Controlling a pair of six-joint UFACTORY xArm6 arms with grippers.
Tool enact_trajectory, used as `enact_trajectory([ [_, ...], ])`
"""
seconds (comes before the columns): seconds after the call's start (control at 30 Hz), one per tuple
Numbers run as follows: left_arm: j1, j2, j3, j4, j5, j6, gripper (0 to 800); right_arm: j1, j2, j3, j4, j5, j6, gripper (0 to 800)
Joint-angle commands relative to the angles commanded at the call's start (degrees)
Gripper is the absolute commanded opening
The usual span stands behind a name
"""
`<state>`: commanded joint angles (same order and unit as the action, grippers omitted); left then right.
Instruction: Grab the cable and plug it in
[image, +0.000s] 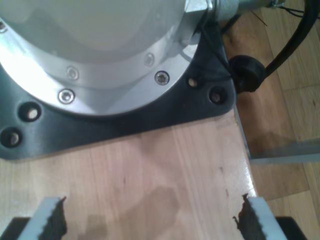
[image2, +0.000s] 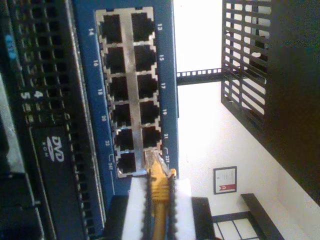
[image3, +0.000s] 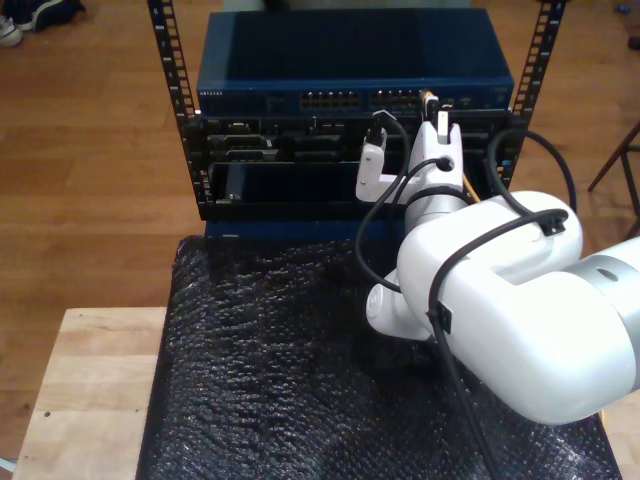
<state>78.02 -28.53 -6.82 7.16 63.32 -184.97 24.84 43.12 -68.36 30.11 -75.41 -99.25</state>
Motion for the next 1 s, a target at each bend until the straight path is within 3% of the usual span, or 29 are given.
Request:
enact_trajectory([
  [0.73, 0.00, 0.00, 0.00, 0.00, 0.00, 0.00, 800, -0.09, 0.97, -2.20, -0.79, 0.79, 0.09, 0],
  [0.83, 0.00, 0.00, 0.00, 0.00, 0.00, 0.00, 800, -0.18, 0.88, -2.02, -1.05, 0.88, 0.18, 75],
  [1.0, 0.00, 0.00, 0.00, 0.00, 0.00, 0.00, 800, -0.35, 0.62, -1.41, -3.52, 1.23, 0.18, 276],
])
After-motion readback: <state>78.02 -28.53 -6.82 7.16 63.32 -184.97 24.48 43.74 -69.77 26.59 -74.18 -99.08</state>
